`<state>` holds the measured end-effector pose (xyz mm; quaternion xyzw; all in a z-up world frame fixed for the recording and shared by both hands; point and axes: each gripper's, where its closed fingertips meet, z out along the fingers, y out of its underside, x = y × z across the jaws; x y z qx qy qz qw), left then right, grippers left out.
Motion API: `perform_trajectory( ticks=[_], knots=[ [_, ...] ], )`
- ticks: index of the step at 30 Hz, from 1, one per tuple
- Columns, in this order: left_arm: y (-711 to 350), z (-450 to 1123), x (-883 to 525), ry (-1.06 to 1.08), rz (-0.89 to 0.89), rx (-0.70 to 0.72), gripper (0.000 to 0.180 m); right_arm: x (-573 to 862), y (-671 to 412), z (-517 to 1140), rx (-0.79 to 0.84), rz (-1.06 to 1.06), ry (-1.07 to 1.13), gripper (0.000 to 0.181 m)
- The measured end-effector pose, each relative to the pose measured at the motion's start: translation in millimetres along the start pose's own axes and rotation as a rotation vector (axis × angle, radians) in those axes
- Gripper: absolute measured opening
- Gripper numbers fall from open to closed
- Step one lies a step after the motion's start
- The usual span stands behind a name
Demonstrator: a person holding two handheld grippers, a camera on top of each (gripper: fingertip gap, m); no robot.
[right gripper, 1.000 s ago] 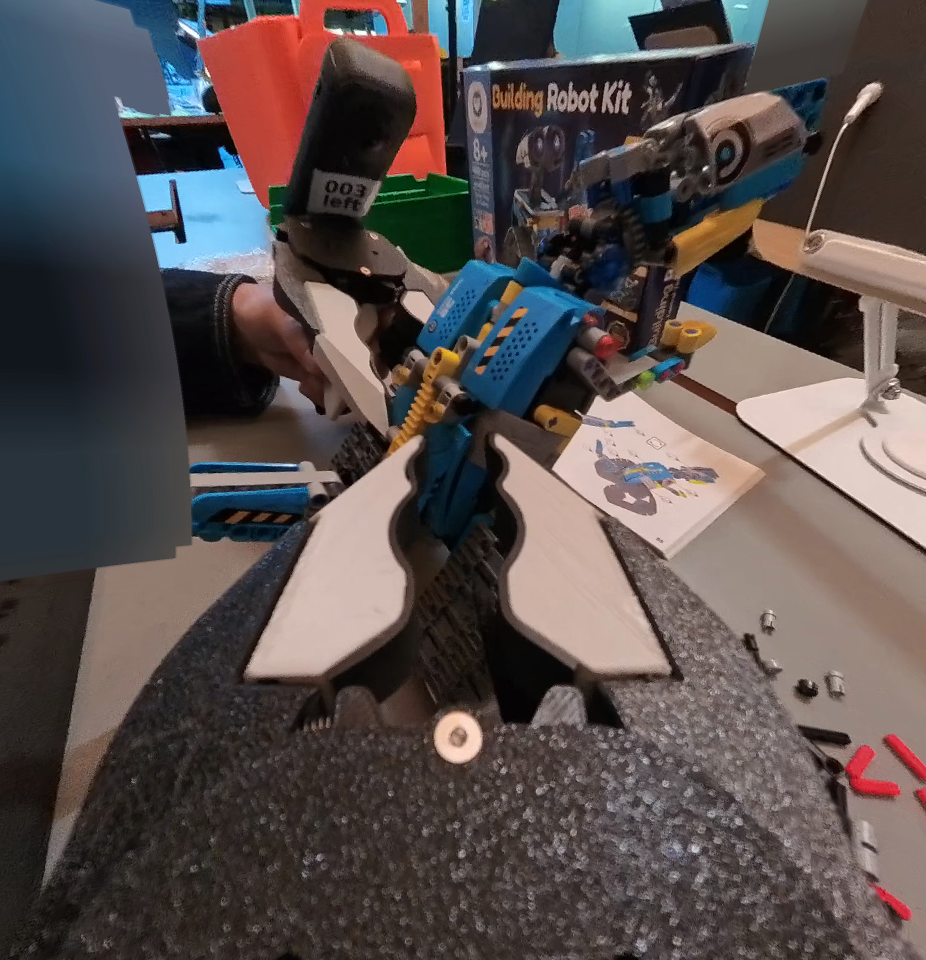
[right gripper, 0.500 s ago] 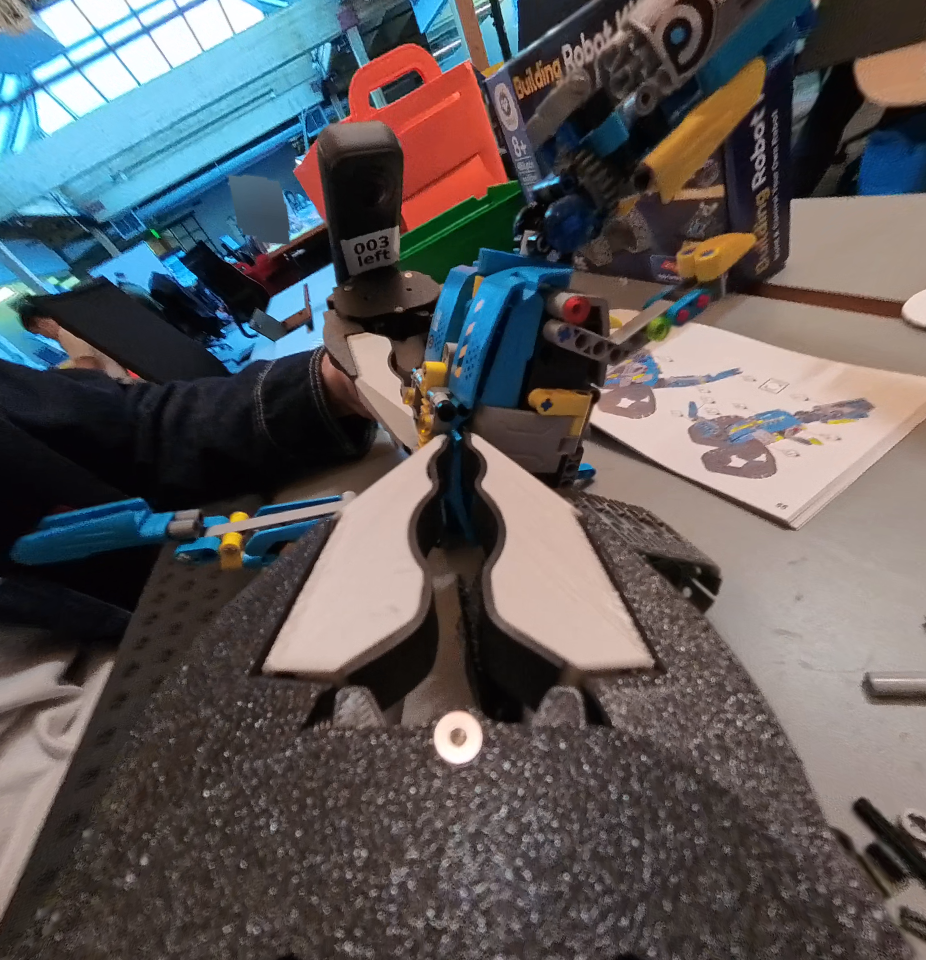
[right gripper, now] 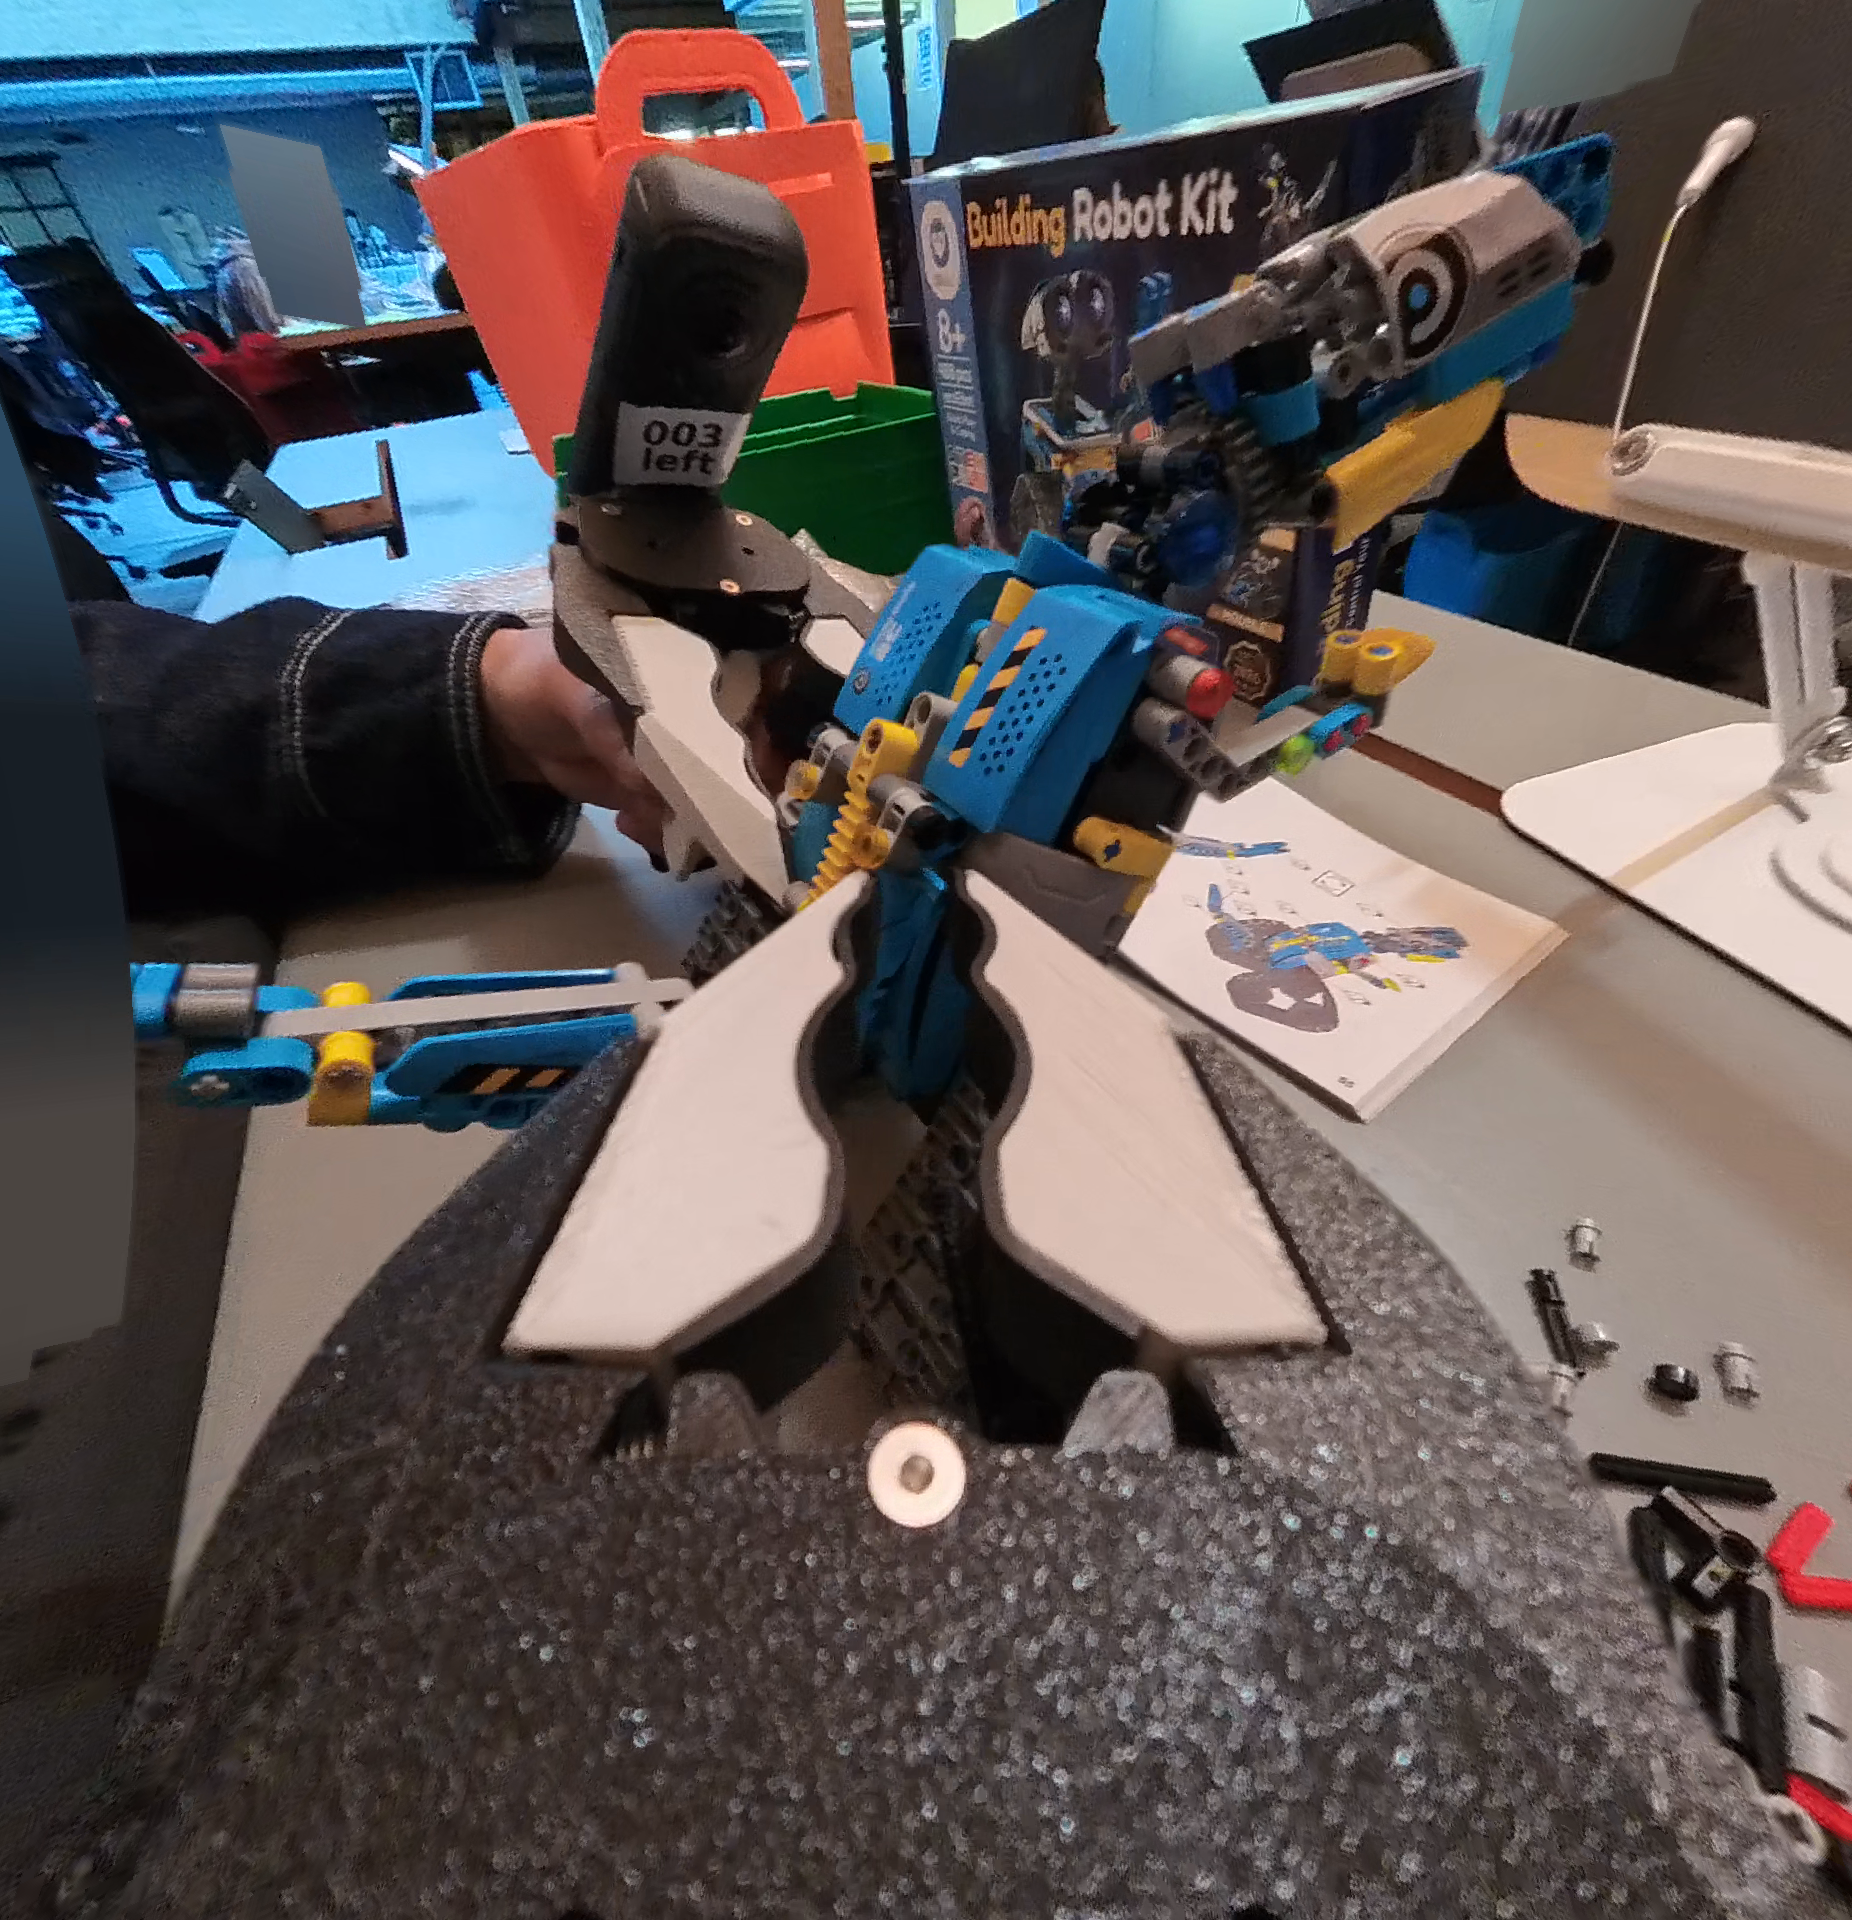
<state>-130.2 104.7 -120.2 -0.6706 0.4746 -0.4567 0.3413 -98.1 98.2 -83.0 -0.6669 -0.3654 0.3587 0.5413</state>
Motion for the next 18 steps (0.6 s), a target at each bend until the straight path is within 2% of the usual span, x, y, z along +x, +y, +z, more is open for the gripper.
perform_trajectory(
  ticks=[5, 9, 13, 18],
  knots=[
    [0.6, -0.4, 0.7, 0.001, -0.001, 0.002, 0.054, -2.1, 2.4, -1.6, -0.021, -0.065, 0.022, 0.015],
    [1.1, -1.2, 0.7, 0.009, -0.01, 0.012, 0.054, 6.9, 20.3, -11.2, -0.137, -0.035, 0.035, 0.043],
    [1.2, -0.6, 1.2, 0.001, -0.007, 0.006, 0.054, 7.5, 22.1, -5.4, -0.14, 0.0, 0.04, 0.047],
    [1.1, -0.3, 1.6, -0.004, -0.007, 0.003, 0.054, 10.3, 28.3, 4.0, -0.189, -0.067, 0.085, 0.062]
  ],
)
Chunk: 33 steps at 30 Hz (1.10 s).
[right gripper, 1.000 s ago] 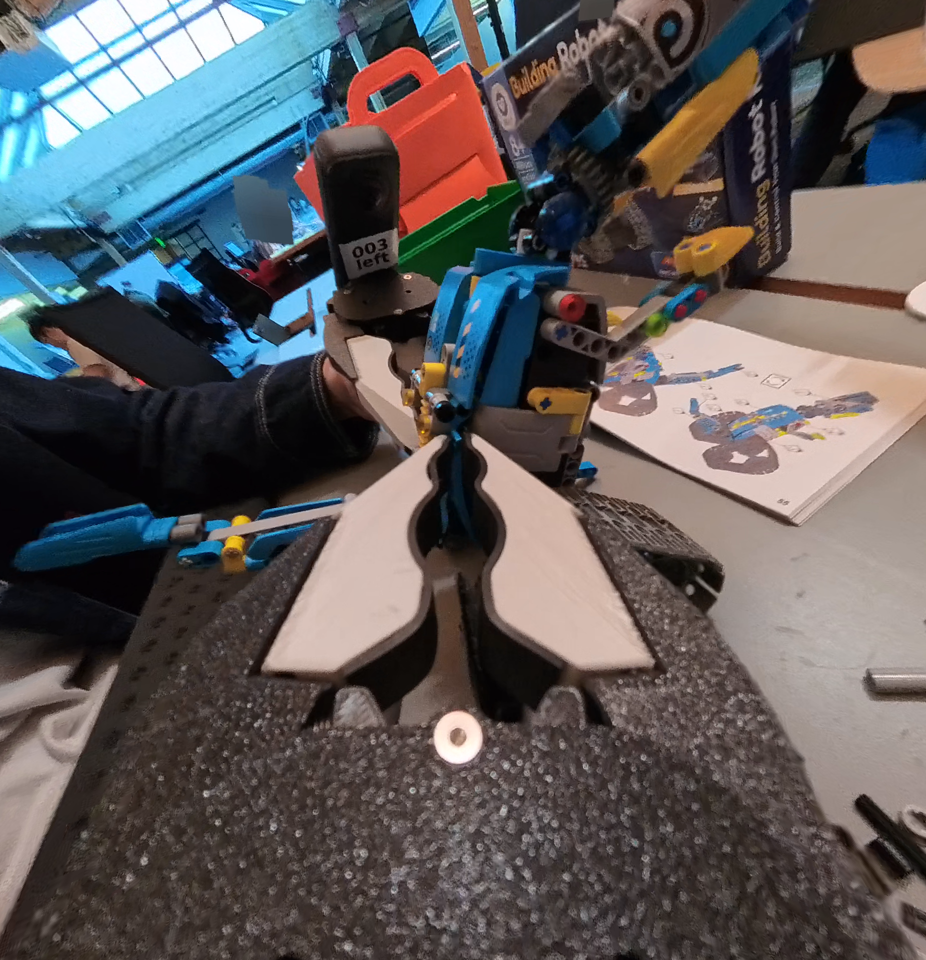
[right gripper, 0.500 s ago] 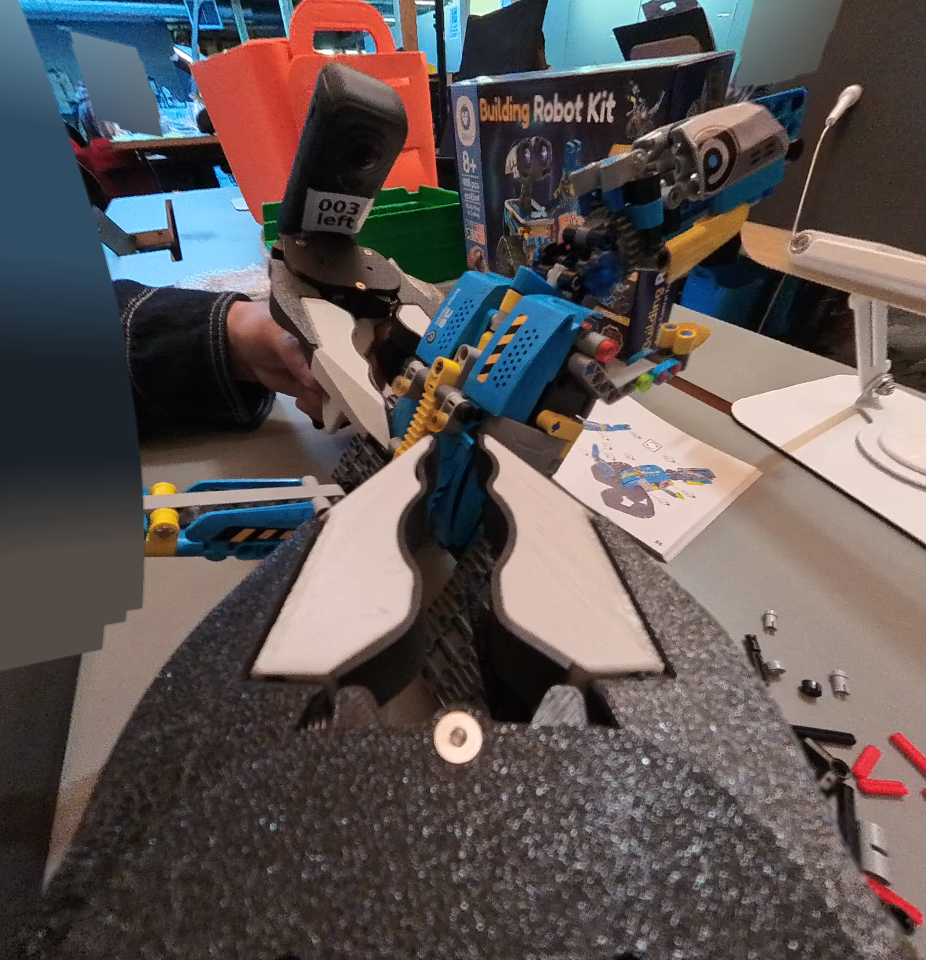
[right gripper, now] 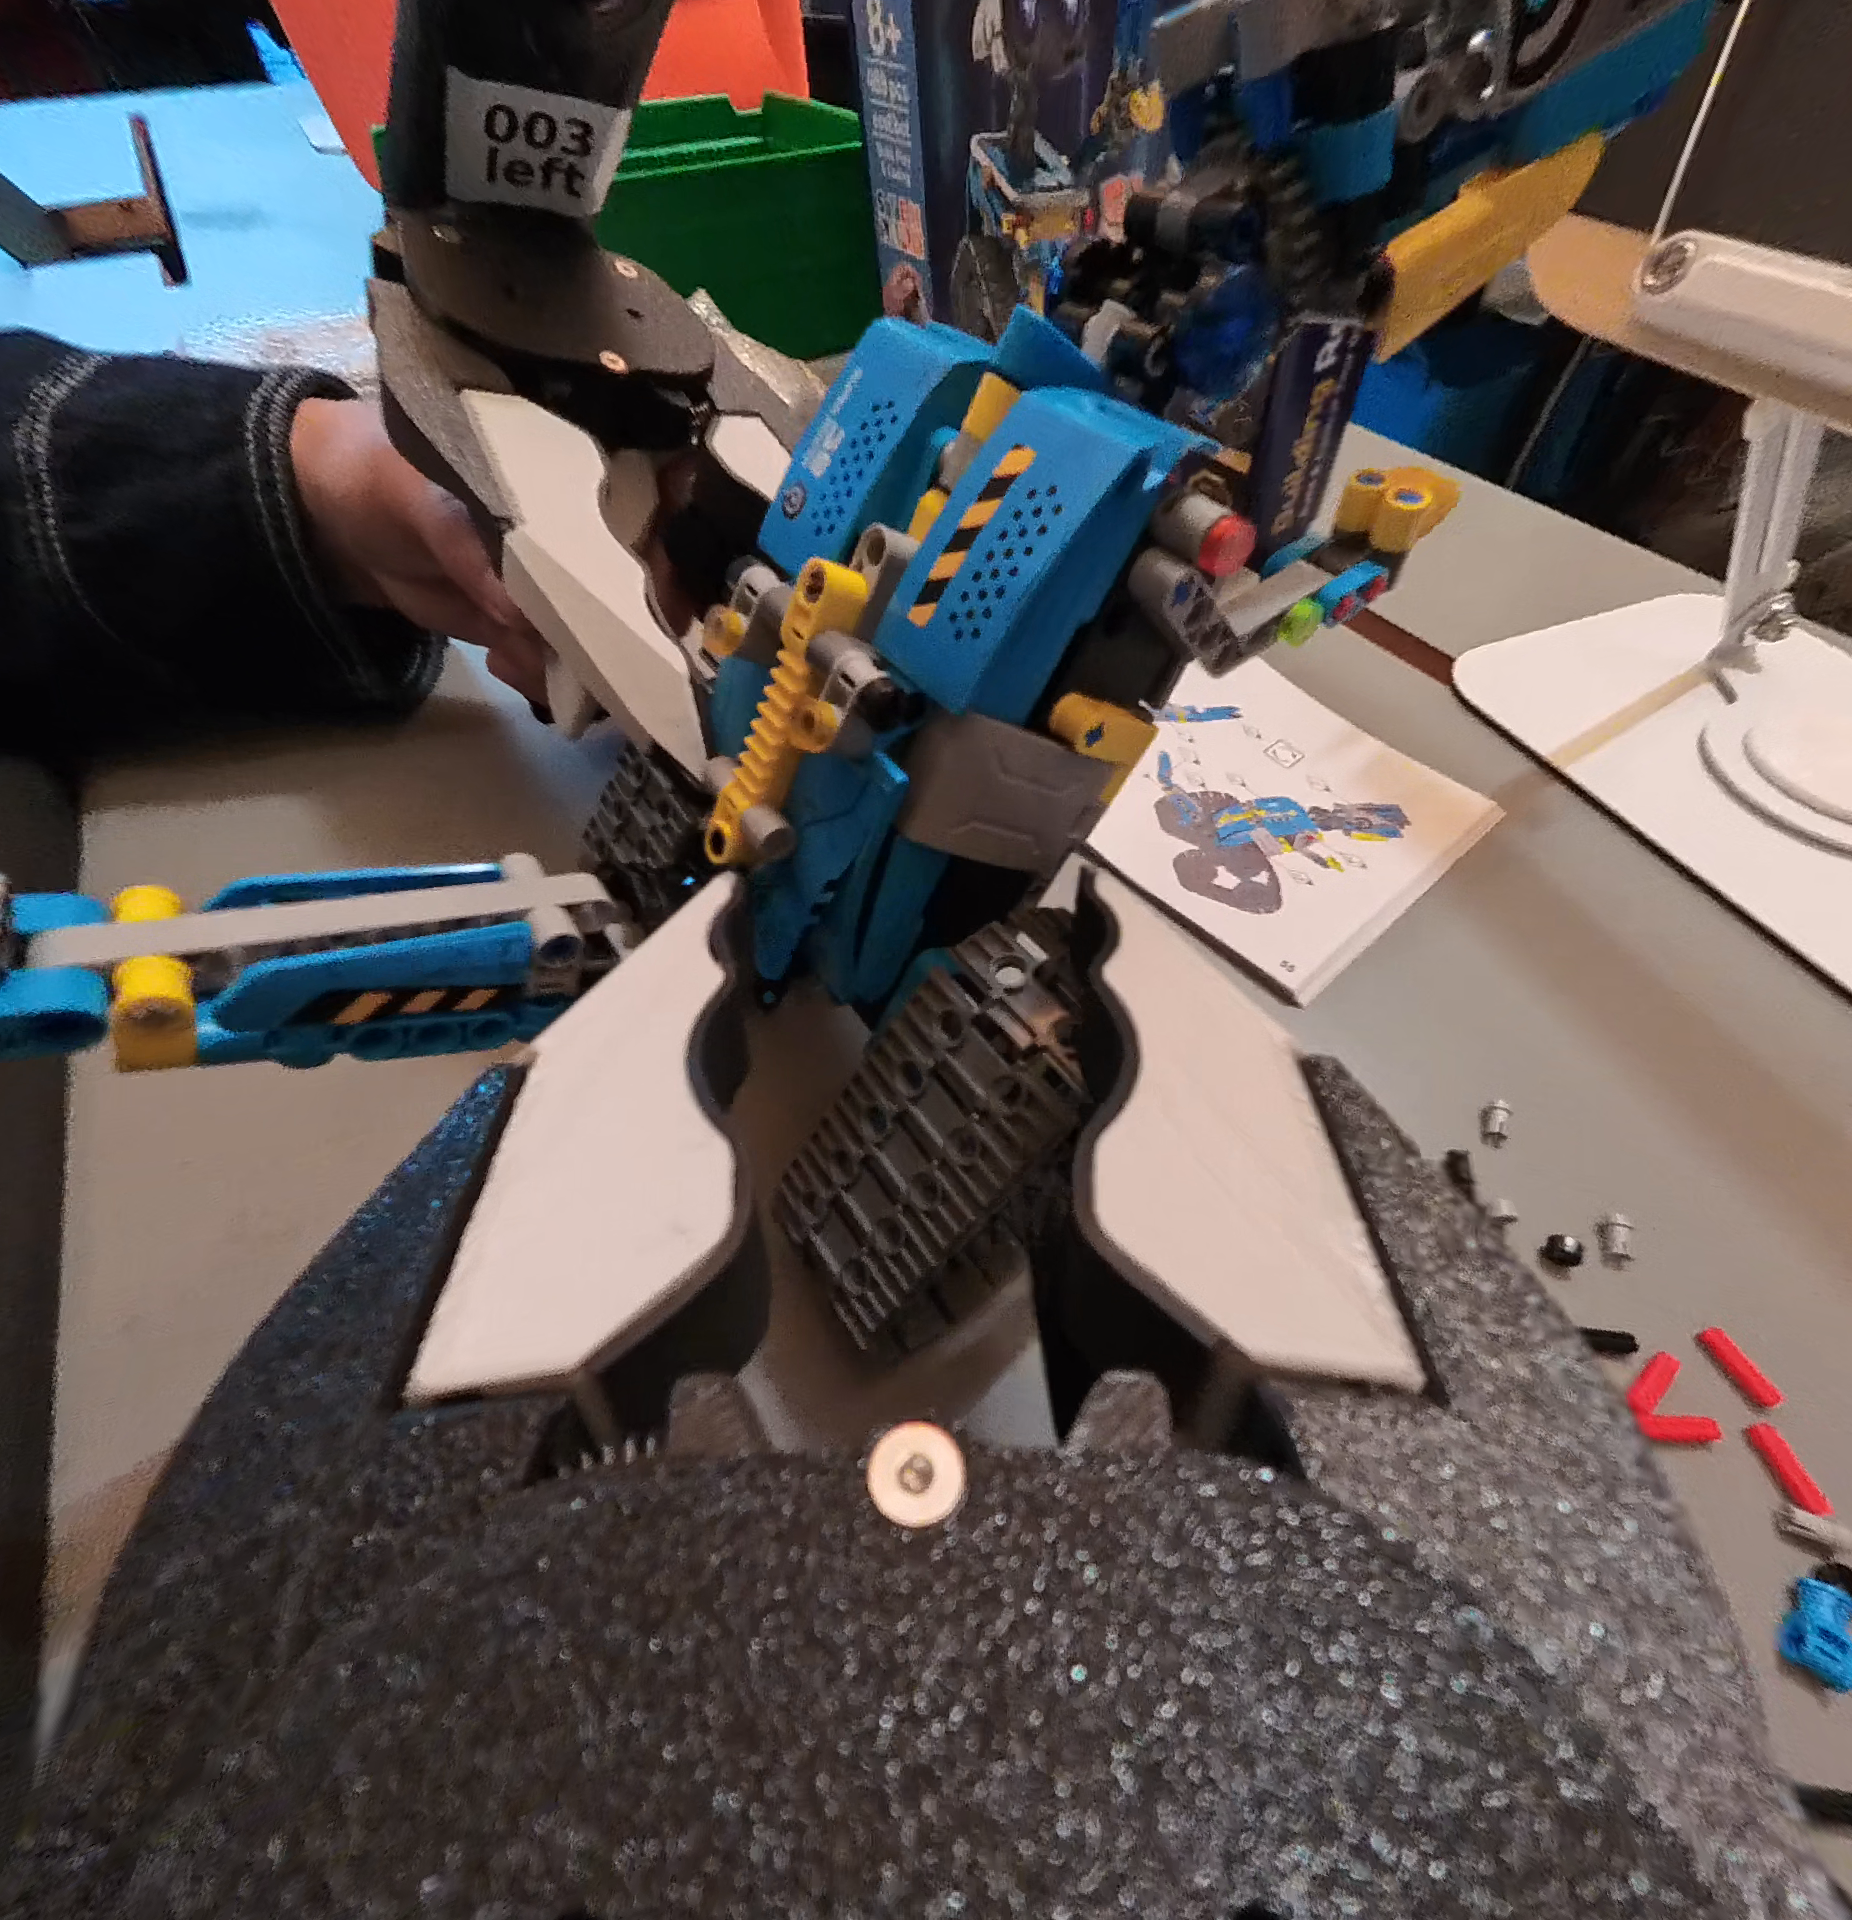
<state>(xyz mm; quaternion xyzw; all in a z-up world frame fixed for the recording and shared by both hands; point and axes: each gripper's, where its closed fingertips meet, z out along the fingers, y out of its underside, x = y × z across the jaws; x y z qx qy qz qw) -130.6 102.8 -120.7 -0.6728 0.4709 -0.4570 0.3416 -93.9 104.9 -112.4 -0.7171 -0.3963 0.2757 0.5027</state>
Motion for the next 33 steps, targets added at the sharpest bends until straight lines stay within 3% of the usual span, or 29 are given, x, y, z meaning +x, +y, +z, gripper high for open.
perform_trajectory(
  ticks=[6, 19, 25, 30, 33],
  knots=[
    [0.0, 0.5, 0.4, -0.005, 0.013, -0.005, 0.053, 10.2, 14.9, 0.3, -0.112, -0.16, 0.112, 0.064],
    [0.0, 0.4, 0.4, -0.002, 0.009, -0.002, 0.053, 4.9, -0.8, -4.9, -0.031, -0.15, 0.087, 0.063],
    [0.3, 0.1, 0.5, 0.0, 0.009, -0.004, 0.053, 18.5, 17.6, -5.0, -0.122, -0.189, 0.151, 0.073],
    [0.3, 0.0, 0.3, 0.001, 0.008, -0.004, 0.053, 16.4, -12.7, -18.5, 0.044, -0.086, 0.085, 0.07],
    [0.5, 0.0, 0.3, 0.001, 0.009, -0.004, 0.053, 25.9, -3.7, -15.5, 0.017, -0.034, 0.093, 0.076]
  ],
)
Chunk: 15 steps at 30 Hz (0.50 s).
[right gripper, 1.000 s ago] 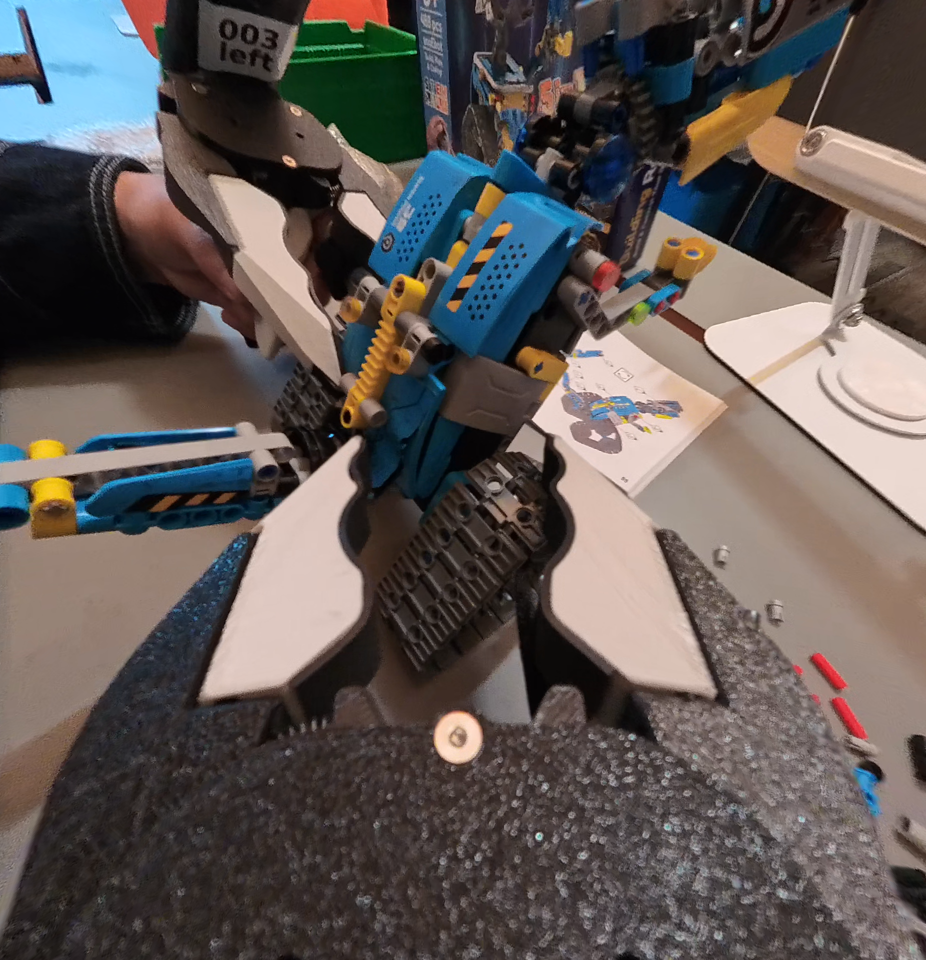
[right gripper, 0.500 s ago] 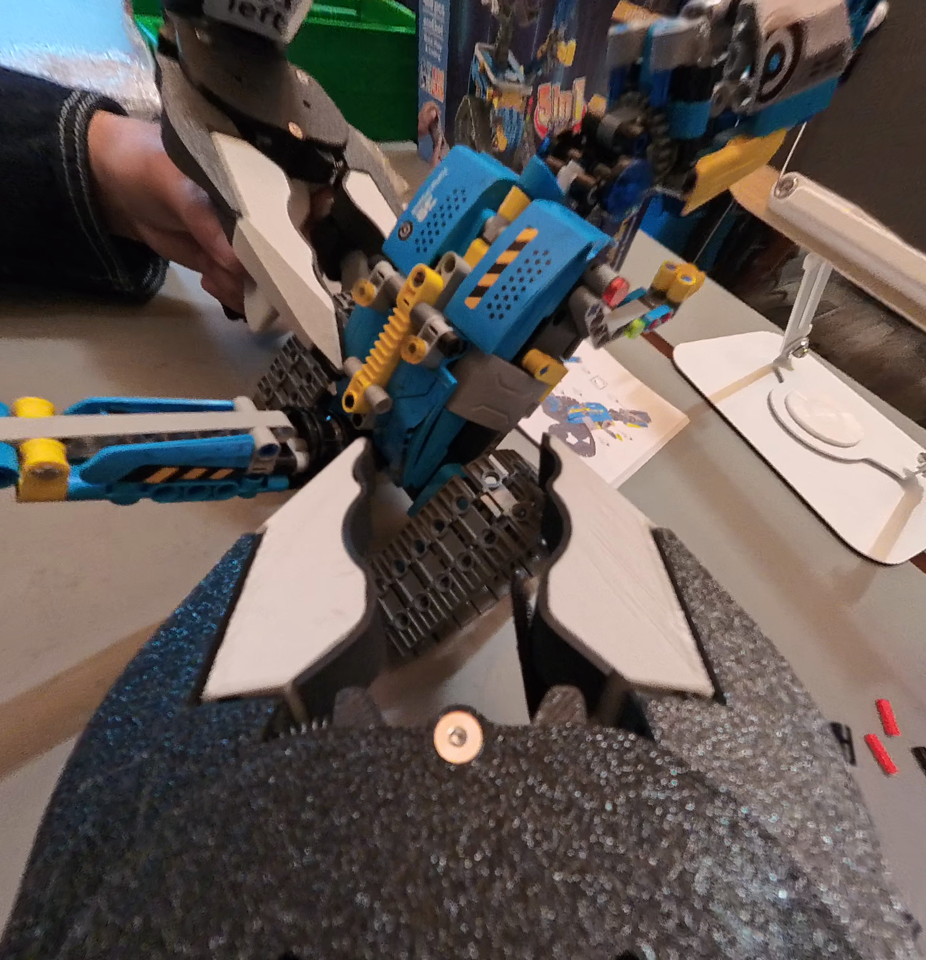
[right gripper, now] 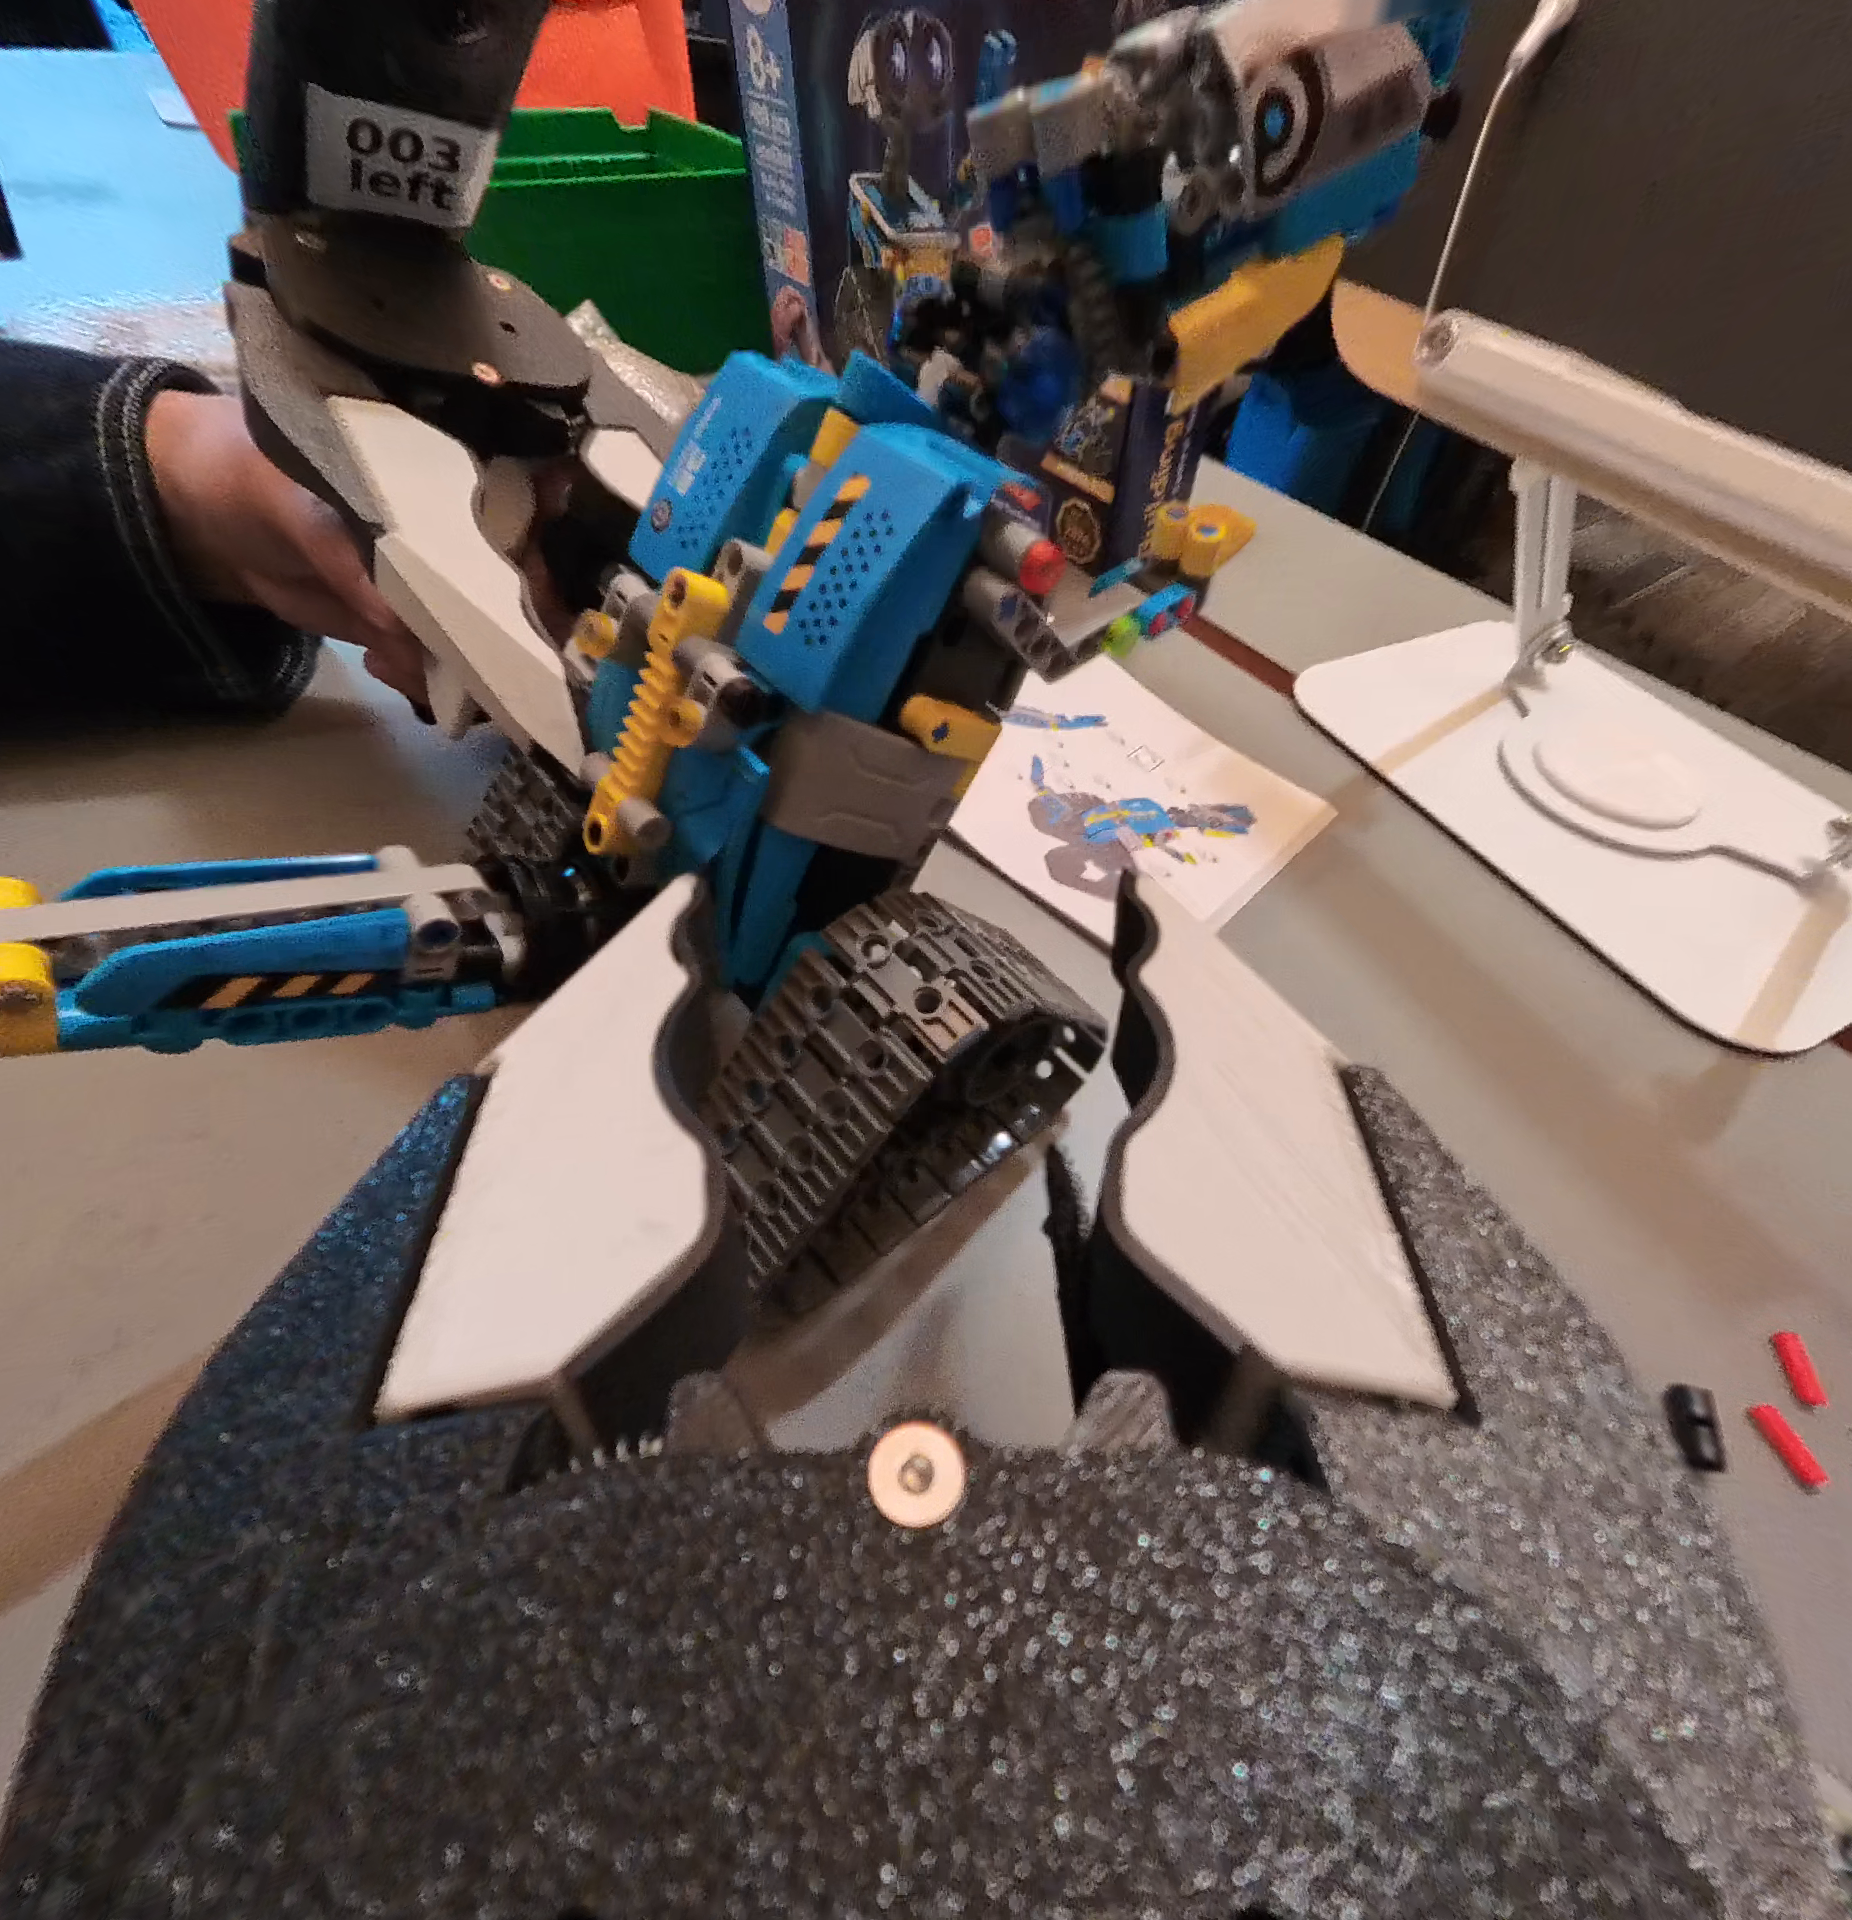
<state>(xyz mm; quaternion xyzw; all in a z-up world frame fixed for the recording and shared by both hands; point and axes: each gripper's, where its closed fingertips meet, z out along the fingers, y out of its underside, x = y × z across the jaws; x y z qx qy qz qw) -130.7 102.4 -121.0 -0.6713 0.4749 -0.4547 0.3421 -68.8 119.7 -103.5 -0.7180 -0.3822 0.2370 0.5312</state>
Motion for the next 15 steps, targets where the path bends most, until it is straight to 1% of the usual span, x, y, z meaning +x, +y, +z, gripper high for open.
perform_trajectory(
  ticks=[2, 4, 6, 7, 10, 12, 15],
  knots=[
    [-0.1, -0.1, -0.1, 0.0, -0.001, -0.001, 0.053, -0.8, 4.7, 1.8, -0.012, 0.025, -0.018, 0.077],
    [0.1, -0.1, -0.1, 0.0, -0.001, -0.001, 0.053, -0.3, 12.0, 2.5, -0.051, -0.005, -0.002, 0.08],
    [0.1, -0.2, -0.1, 0.001, -0.001, 0.0, 0.053, -1.2, 12.2, 1.3, -0.057, -0.02, 0.002, 0.077],
    [0.1, -0.2, -0.1, 0.001, -0.001, 0.0, 0.053, -1.9, 10.6, 0.6, -0.05, -0.025, 0.0, 0.075],
    [0.1, -0.2, -0.3, 0.001, -0.002, 0.0, 0.053, -7.1, -5.3, -0.9, 0.024, 0.015, -0.042, 0.078],
    [0.2, -0.2, -0.1, 0.001, 0.0, -0.001, 0.053, -2.4, -5.6, 1.4, 0.02, 0.016, -0.014, 0.077],
    [-0.1, 0.4, -0.7, -0.004, -0.001, 0.001, 0.052, 8.3, -3.4, -0.8, 0.02, 0.03, 0.029, 0.085]
  ],
)
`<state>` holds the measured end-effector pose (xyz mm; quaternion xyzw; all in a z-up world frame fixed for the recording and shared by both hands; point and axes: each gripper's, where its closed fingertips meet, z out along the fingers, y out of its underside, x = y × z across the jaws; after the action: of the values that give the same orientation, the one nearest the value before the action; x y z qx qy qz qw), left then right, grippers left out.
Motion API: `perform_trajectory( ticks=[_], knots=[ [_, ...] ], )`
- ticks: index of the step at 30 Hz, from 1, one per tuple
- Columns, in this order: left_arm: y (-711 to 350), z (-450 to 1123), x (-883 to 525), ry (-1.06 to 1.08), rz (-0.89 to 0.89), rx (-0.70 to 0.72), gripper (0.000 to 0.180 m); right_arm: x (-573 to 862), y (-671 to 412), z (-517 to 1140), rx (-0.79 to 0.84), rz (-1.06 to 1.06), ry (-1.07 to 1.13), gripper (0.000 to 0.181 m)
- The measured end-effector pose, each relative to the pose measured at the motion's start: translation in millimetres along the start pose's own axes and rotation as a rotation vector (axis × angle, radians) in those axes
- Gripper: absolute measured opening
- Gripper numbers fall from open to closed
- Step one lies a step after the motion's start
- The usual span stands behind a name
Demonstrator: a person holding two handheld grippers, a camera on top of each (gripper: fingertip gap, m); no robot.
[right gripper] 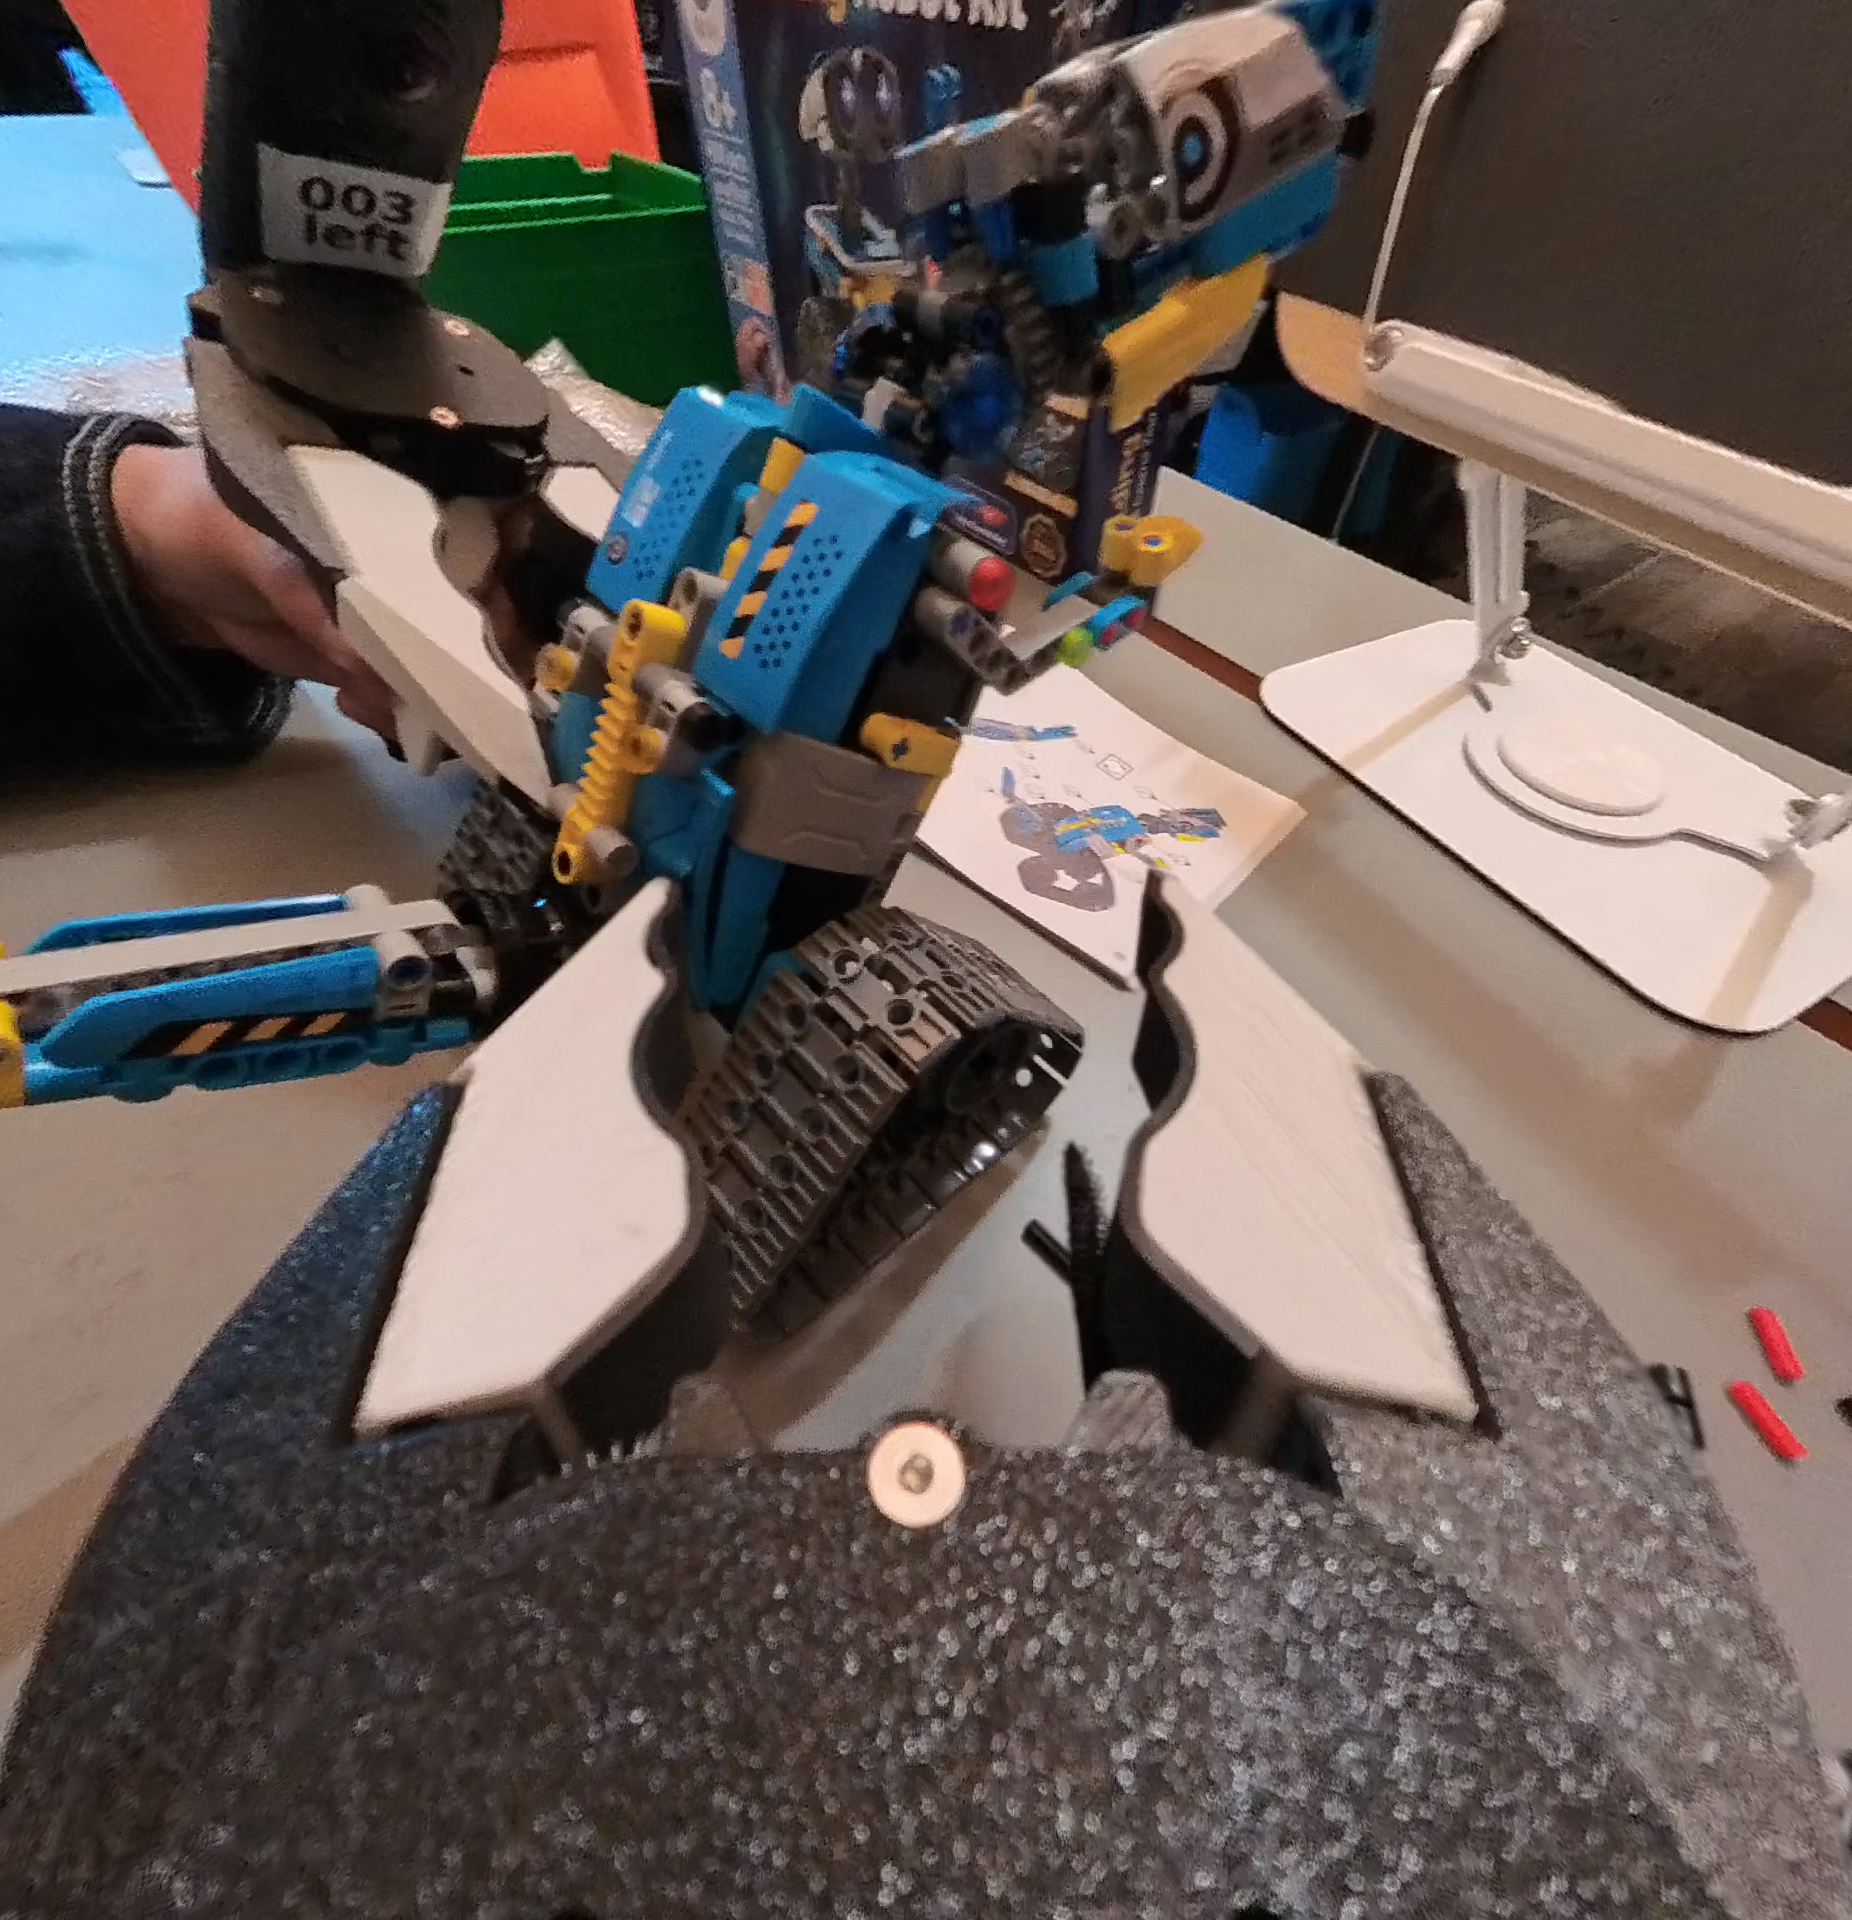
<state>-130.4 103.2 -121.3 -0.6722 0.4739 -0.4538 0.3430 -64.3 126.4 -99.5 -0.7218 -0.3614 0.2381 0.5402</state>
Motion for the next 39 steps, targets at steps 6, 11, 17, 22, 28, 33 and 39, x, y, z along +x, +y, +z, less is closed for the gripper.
perform_trajectory(
  ticks=[6, 11, 17, 22, 28, 33, 39],
  knots=[
    [0.1, 0.9, -0.1, 0.001, -0.001, 0.0, 0.052, -6.7, -9.7, -7.7, 0.052, 0.01, -0.042, 0.084],
    [0.0, 1.2, -0.4, -0.008, 0.0, 0.0, 0.051, -1.7, 0.1, 4.4, -0.001, 0.008, 0.009, 0.087],
    [-0.6, 2.8, -1.2, -0.023, -0.001, 0.008, 0.051, -0.8, -12.9, -8.5, 0.067, 0.043, -0.009, 0.083],
    [-0.5, 3.7, -0.8, -0.038, 0.003, 0.012, 0.051, 4.3, -6.0, 1.4, 0.032, 0.047, 0.037, 0.086],
    [-0.7, 5.3, -1.2, -0.046, 0.004, 0.014, 0.05, 16.2, -11.3, -16.0, 0.073, 0.069, 0.056, 0.081],
    [-0.6, 5.1, -1.6, -0.047, 0.001, 0.015, 0.05, 3.0, -5.0, 0.7, 0.019, 0.006, 0.057, 0.083],
    [-0.8, 6.6, -0.1, -0.049, 0.005, 0.016, 0.05, 2.9, -4.7, -0.5, 0.016, 0.0, 0.055, 0.085]
  ],
)
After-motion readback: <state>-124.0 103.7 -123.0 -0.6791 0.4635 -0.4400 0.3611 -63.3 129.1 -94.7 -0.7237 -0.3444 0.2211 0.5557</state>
